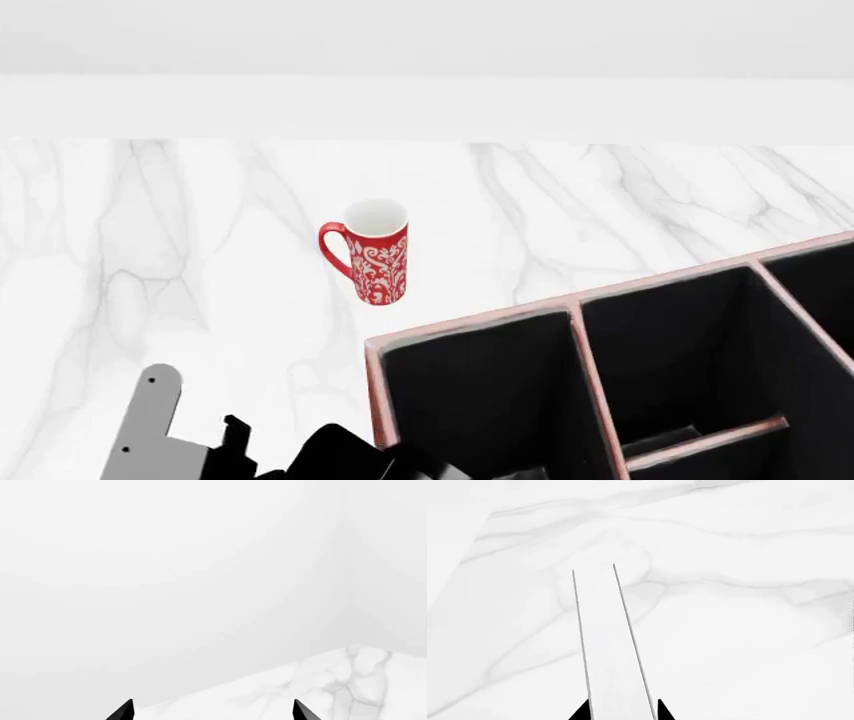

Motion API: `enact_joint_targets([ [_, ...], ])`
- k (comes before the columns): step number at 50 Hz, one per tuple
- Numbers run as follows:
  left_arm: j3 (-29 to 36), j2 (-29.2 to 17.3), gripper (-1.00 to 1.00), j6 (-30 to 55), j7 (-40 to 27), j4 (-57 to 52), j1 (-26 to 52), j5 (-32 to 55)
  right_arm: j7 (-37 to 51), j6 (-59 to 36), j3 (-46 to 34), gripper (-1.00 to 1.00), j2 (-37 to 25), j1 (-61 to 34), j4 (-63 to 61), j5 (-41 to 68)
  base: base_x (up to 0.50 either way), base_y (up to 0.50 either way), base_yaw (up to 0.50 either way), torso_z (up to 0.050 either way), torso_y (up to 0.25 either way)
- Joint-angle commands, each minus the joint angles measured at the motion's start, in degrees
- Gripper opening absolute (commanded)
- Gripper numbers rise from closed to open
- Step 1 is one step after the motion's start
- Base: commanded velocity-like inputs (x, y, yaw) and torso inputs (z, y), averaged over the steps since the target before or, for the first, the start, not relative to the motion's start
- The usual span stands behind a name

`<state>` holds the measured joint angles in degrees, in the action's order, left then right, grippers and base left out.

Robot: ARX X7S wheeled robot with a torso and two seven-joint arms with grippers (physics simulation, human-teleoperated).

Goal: Pick up the book and place it in the right compartment of the caddy.

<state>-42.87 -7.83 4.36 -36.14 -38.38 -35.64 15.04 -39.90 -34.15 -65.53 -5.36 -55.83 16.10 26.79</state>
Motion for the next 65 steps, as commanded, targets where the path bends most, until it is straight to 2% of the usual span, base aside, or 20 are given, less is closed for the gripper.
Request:
enact_joint_targets([
  [1,1.0,-0.4,1.0,0.1,-0.2,0.4,0.4,-0.4,2.4,-1.6,3.1,-1.0,-1.6,0.0,-5.4,2.2,0.0,0.0,0.0,0.0,0.0],
  [20,2.2,-0.6,1.0,-0.9,0.1,2.3,0.9,-0.2,15.7,-12.1,13.4,-1.0,-2.8,-3.9,-14.0,7.6,0.0,0.0,0.0,0.0,0.0],
  [29,2.3,-0.6,1.0,-1.3,0.4,2.9,0.6,0.4,29.7,-29.5,26.1,-1.0,-0.9,-11.2,-16.3,15.0,0.0,0.0,0.0,0.0,0.0],
  [33,2.2,-0.5,1.0,-1.8,0.4,3.2,0.4,0.5,33.7,-34.1,29.8,-1.0,-0.5,-13.6,-17.2,16.8,0.0,0.0,0.0,0.0,0.002],
  [46,2.4,-0.8,1.0,-1.4,0.1,3.0,0.4,0.7,45.4,-42.7,42.0,-1.0,-0.5,-20.9,-13.8,19.0,0.0,0.0,0.0,0.0,0.001],
  [53,2.3,-0.8,1.0,-1.8,0.2,3.4,0.3,1.0,56.6,-50.8,51.9,-1.0,0.4,-23.7,-14.9,20.3,0.0,0.0,0.0,0.0,0.001],
  [65,2.5,-1.1,1.0,-1.4,0.1,3.4,0.5,1.3,64.4,-53.9,57.5,-1.0,-4.0,-24.6,-17.5,20.3,0.0,0.0,0.0,0.0,0.001],
])
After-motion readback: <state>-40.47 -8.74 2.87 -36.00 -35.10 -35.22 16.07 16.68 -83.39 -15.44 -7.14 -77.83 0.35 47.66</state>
